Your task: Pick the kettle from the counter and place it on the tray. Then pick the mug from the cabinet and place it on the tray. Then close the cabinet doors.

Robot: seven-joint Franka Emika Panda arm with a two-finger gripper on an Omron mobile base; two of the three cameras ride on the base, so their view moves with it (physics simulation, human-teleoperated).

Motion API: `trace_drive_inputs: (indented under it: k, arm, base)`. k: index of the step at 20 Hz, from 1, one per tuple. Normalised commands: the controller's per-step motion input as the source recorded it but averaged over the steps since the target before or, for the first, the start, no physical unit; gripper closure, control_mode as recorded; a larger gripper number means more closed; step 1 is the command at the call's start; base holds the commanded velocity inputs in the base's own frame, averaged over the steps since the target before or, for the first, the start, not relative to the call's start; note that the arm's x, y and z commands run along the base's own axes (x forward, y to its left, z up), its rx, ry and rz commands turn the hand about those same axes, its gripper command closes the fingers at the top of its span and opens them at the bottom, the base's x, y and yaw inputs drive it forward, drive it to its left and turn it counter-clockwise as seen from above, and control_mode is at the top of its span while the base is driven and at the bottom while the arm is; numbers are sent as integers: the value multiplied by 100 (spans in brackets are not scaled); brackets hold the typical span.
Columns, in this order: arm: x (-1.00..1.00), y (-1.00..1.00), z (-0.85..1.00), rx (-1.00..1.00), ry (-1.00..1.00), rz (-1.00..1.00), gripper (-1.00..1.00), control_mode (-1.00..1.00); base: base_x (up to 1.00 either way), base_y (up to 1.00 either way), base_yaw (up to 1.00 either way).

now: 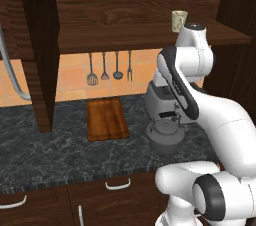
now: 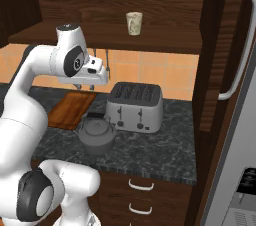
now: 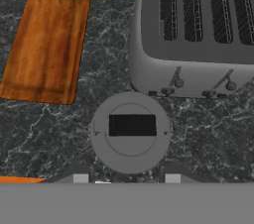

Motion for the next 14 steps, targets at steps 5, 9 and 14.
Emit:
trace_drive_inputs:
  k: [5,9,14]
  arm:
    - [-13,0,-4,0,-2,-7,-100,-100]
    - [-24,0,-16,0,-1,-29,-100,-100]
    - [-25,-1,-20,0,0,-31,-100,-100]
  base:
    - [0,0,0]
    - [0,0,0]
    - [0,0,0]
